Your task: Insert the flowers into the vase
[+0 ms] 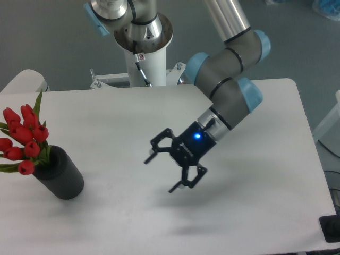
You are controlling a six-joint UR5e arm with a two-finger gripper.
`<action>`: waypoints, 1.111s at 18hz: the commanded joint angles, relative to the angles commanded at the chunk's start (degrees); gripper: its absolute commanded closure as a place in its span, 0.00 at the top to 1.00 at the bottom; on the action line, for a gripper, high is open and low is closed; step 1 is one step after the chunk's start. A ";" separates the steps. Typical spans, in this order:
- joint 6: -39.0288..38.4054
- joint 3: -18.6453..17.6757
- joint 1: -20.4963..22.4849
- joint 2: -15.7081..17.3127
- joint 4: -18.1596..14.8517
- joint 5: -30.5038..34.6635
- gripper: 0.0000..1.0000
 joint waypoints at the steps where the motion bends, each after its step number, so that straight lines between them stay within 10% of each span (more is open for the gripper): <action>1: 0.00 0.79 -0.17 -0.35 0.00 3.78 1.00; 11: 0.61 4.84 -2.29 -1.41 -0.88 25.25 1.00; 20: 2.72 13.45 -6.94 -4.83 -13.53 43.96 1.00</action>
